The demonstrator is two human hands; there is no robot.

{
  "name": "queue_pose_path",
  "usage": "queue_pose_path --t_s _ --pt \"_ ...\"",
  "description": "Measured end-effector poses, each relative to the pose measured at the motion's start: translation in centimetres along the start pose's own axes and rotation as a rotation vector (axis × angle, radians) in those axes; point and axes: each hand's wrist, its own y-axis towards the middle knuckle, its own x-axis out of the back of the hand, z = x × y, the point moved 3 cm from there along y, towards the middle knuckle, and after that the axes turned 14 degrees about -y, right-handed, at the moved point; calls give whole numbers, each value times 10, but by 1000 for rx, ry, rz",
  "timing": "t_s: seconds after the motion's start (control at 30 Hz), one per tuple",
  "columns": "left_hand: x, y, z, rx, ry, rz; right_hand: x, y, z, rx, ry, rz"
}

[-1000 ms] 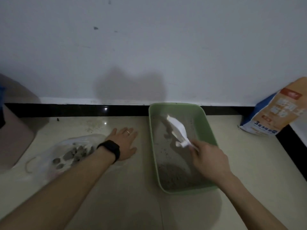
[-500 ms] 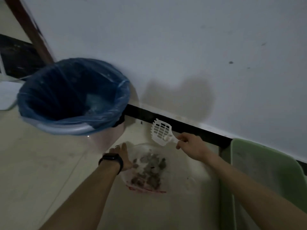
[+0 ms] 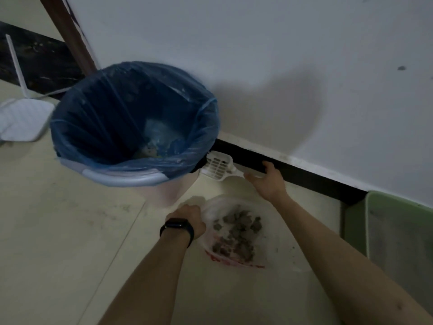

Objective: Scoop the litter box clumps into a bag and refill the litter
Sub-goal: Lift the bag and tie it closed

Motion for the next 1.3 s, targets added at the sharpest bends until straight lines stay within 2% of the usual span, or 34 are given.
queue_pose_path --t_s 0.07,0.13,0.3,0.37,0.4,0.47,0.57,0.63,0.67,0.77,0.83,0.9,0.97,1.07,1.13,1.17,1.23,1.3 --pt "-1 2 -1 2 -6 -2 10 -16 -27 -22 -90 -8" --pt "-3 1 0 9 -22 15 20 -37 -61 -42 -205 76" --pt "10 -10 -9 26 -45 88 30 -99 -126 -94 -533 686" --pt "25 -20 -21 31 -81 102 42 -109 -128 -48 -475 782" --pt "35 -26 -31 28 -99 115 52 -110 -122 -24 -402 756" --pt "60 -43 -56 -31 -117 126 78 -108 -96 53 -209 587" --pt "110 -76 -99 -214 -318 -16 122 -113 -32 237 129 359" --pt "137 -99 -122 -301 -490 -75 150 -124 6 391 117 301" --pt "145 -110 -131 -312 -485 -53 161 -130 20 459 53 294" --pt "153 -132 -151 -251 -115 68 186 -153 47 591 -132 315" --pt "154 -141 -162 -243 32 83 197 -165 55 632 -159 315" --pt "152 -148 -176 -313 130 104 207 -171 61 617 -111 210" --pt "143 -149 -188 -385 119 131 212 -173 61 555 -5 89" --pt "138 -146 -194 -508 113 -20 207 -179 61 551 52 6" --pt "141 -144 -189 -536 83 -49 204 -179 54 521 82 -75" --pt "144 -143 -185 -536 52 -44 202 -177 47 484 154 -87" --pt "152 -144 -177 -553 -14 -28 186 -176 34 445 229 59" --pt "160 -147 -172 -599 -116 24 164 -183 33 568 49 201"
